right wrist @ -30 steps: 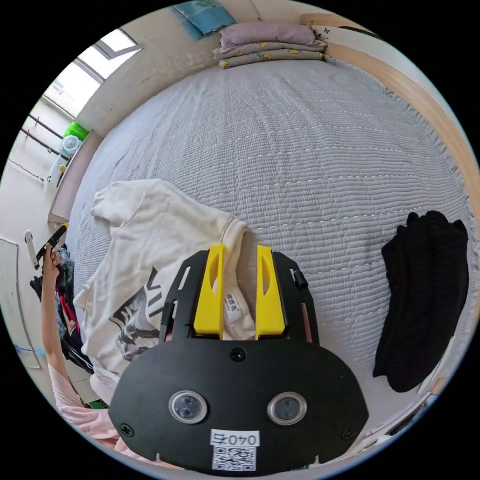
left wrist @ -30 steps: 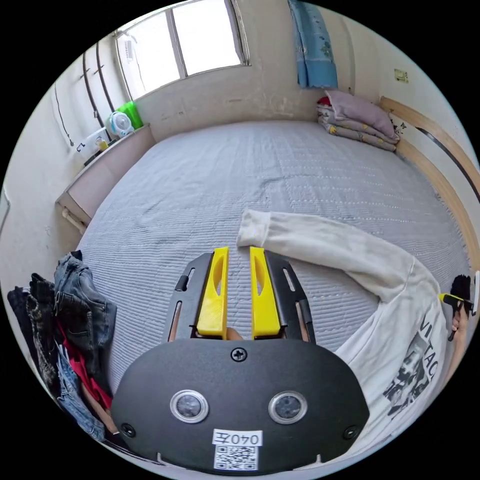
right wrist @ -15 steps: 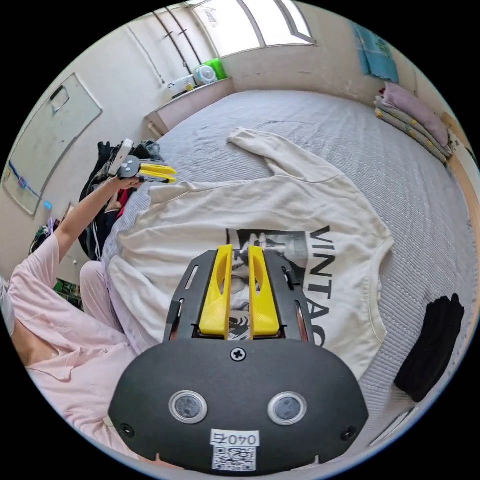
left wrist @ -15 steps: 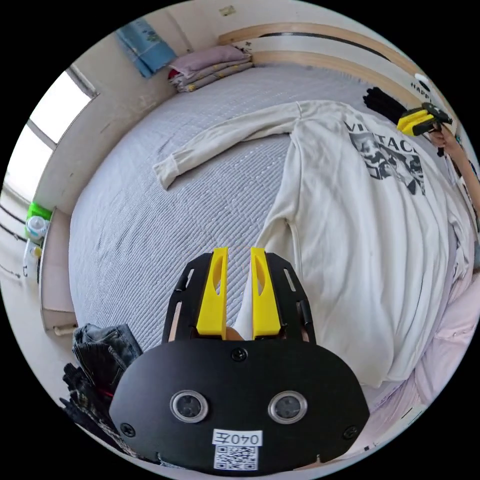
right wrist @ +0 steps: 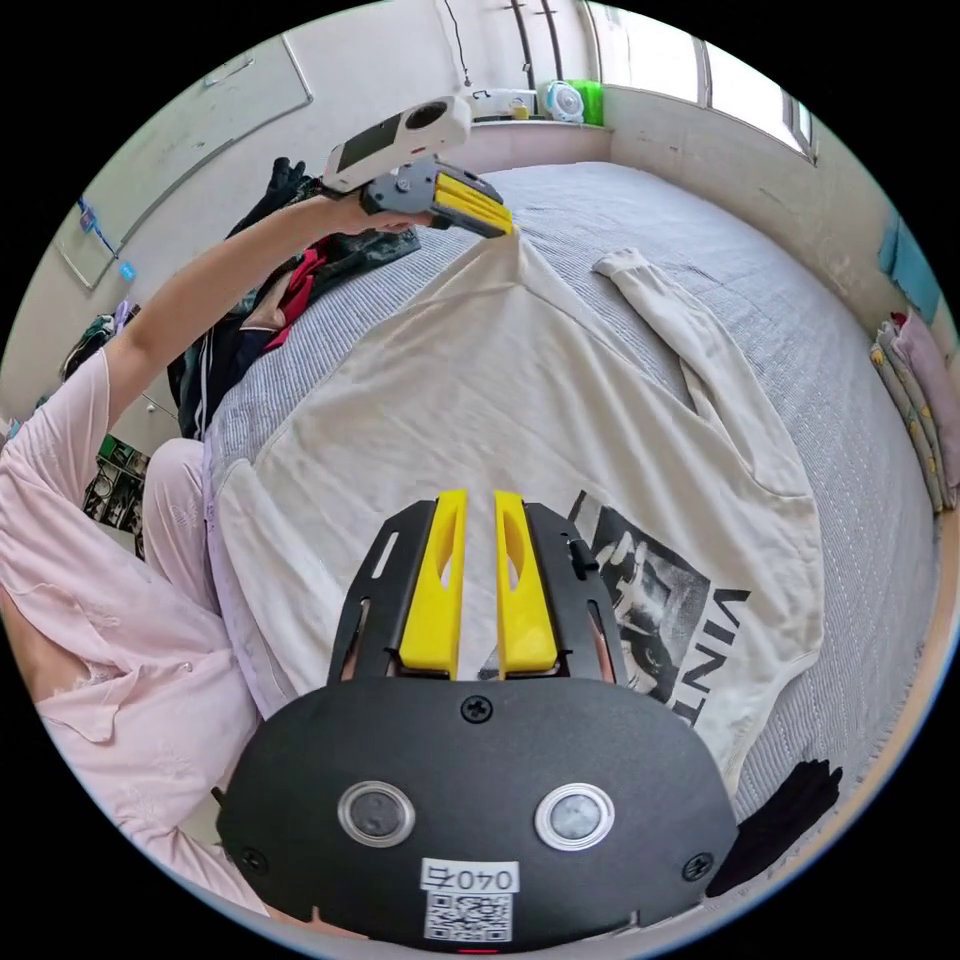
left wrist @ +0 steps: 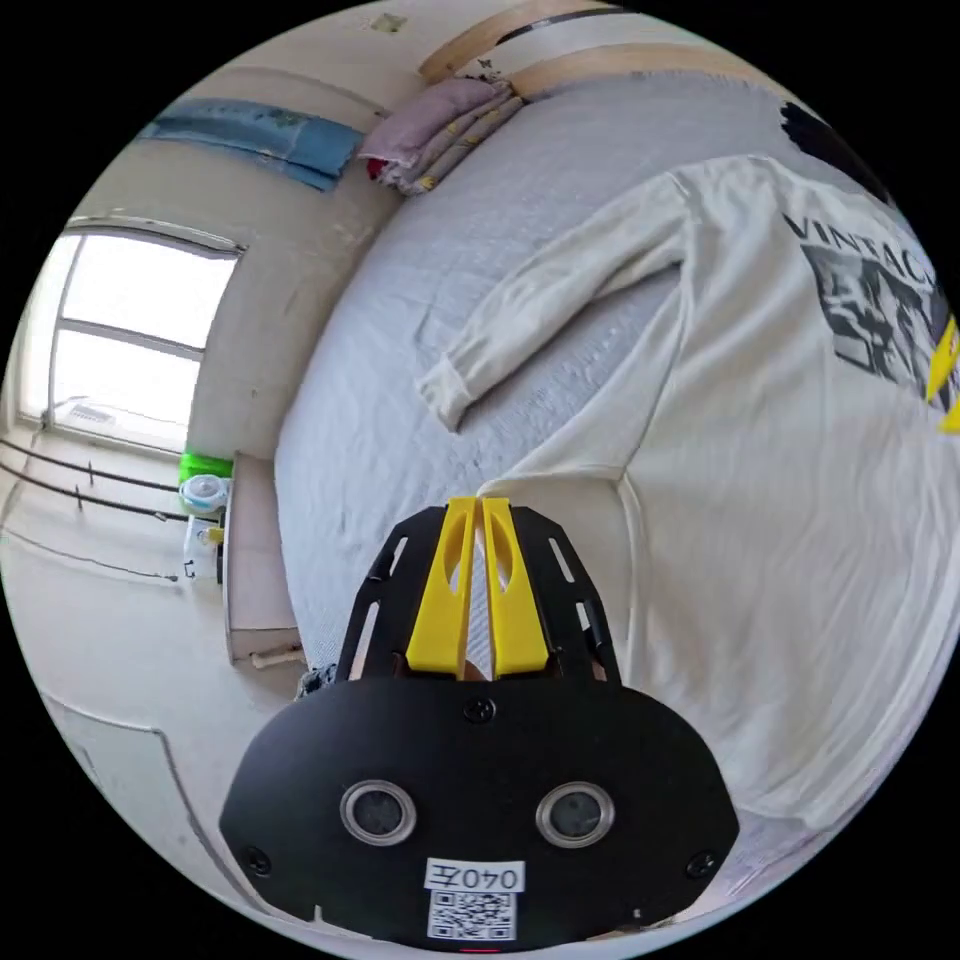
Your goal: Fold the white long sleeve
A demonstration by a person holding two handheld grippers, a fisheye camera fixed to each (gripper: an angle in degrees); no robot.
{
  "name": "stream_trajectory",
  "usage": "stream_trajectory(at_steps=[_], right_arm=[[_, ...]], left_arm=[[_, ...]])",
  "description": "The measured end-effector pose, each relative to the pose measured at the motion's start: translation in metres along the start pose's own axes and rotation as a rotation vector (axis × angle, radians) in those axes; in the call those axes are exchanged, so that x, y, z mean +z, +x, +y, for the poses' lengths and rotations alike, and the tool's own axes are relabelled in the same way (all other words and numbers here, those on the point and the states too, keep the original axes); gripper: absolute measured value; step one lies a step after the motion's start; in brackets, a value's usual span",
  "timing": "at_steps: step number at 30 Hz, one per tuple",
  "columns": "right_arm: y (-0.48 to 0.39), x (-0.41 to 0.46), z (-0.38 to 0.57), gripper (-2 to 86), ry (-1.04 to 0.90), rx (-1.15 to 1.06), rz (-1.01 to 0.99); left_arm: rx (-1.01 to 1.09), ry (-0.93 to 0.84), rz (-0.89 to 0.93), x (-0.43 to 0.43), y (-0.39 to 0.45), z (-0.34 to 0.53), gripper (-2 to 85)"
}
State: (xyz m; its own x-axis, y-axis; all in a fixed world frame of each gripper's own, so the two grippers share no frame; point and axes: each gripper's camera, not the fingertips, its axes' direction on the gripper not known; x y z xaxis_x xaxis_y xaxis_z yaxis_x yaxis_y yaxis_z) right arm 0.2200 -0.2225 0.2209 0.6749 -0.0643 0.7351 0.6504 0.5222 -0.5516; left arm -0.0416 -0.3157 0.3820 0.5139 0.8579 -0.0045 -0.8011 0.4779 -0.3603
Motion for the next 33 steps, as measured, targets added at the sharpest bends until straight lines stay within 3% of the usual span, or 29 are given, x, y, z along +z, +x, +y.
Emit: stream_trajectory(at_steps=[2,4,8,13,16,24,31,33], right_arm=[[0.004,0.004,-0.003,6.0,0.011,0.03,0.006],[0.002,0.004,0.0,6.7,0.014,0.049,0.008],[-0.027,0.005,0.025,7.6,-0.002,0.004,0.047],[-0.088,0.016,0.053,8.0,0.002,-0.076,-0.034],[-0.142,0.034,0.068,8.9,-0.007,-0.151,-0.071],[-0.199,0.03,0.143,8.8,-0.014,-0.047,0.141],[-0.16,-0.021,0.247,10.0,0.013,0.302,0.256],[-0.151,-0.027,0.273,10.2,0.017,0.387,0.282]], left_arm=[[-0.061,-0.045,-0.069,0.024,0.001,-0.01,-0.2],[-0.077,-0.196,-0.07,0.056,0.015,-0.008,0.9],[-0.216,-0.105,-0.024,0.042,0.025,0.06,4.1],[-0.312,-0.077,0.055,-0.012,0.026,0.18,0.9],[-0.354,-0.042,0.267,-0.061,0.045,0.253,1.0],[-0.834,-0.052,0.96,-0.093,0.097,0.413,4.4],[-0.893,-0.087,0.929,-0.083,0.155,0.433,7.2],[-0.86,-0.084,0.812,-0.091,0.166,0.433,6.9]])
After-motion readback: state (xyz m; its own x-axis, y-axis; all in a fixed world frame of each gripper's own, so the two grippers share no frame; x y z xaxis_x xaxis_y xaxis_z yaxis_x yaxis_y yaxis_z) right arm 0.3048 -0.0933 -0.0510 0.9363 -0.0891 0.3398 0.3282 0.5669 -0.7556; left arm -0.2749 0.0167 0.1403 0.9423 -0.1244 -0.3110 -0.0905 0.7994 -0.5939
